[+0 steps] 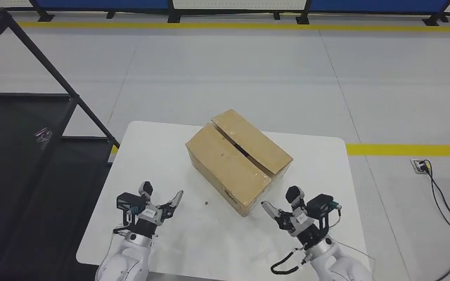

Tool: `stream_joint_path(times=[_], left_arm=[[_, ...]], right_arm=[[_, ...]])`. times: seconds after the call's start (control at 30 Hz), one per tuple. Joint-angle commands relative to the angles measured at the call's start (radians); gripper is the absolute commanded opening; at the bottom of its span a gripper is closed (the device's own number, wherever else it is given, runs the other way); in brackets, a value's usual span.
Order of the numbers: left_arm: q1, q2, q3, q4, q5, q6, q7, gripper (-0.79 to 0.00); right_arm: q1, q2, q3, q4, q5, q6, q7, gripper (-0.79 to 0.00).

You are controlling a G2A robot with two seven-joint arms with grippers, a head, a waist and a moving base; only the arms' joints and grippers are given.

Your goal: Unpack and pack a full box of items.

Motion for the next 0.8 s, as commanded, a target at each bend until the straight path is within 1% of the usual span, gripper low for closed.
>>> stream_joint_path(times=[0.0, 0.03, 0.2, 0.3, 0.33, 0.4, 0.57, 0.67, 0.77], left_arm=[[0.029, 0.005, -0.041, -0.019, -0.011, -0.007, 0.002, 0.000], [0.041, 0.007, -0.057, -0.029, -0.008, -0.007, 0.001, 0.000], [0.041, 0.007, -0.057, -0.029, -0.008, -0.007, 0.001, 0.000], [0.041, 0.007, -0.057, -0.029, -0.008, -0.007, 0.001, 0.000], [0.041, 0.007, -0.057, -0.029, -0.008, -0.007, 0.001, 0.000], [0.039, 0.006, -0.052, -0.034, -0.015, -0.017, -0.007, 0.000], [0.029, 0.004, -0.045, -0.039, -0.002, 0.000, 0.001, 0.000], [0.029, 0.003, -0.041, -0.034, 0.007, 0.011, 0.011, 0.000], [0.028, 0.001, -0.039, -0.028, 0.006, 0.021, 0.017, 0.000]], right_arm=[[0.018, -0.001, 0.001, 0.010, 0.059, 0.001, 0.026, 0.000], [0.018, -0.001, 0.001, 0.010, 0.059, 0.001, 0.026, 0.000], [0.018, -0.001, 0.001, 0.010, 0.059, 0.001, 0.026, 0.000], [0.021, 0.000, -0.006, 0.002, 0.064, -0.036, 0.033, 0.000], [0.023, -0.003, -0.008, 0.012, 0.112, -0.037, 0.032, 0.000], [0.047, -0.007, -0.005, 0.043, 0.188, 0.008, 0.058, 0.000], [0.117, -0.016, -0.008, 0.114, 0.403, 0.056, 0.174, 0.000], [0.154, -0.018, -0.006, 0.153, 0.512, 0.039, 0.251, 0.000], [0.177, -0.020, -0.005, 0.179, 0.589, -0.001, 0.286, 0.000]])
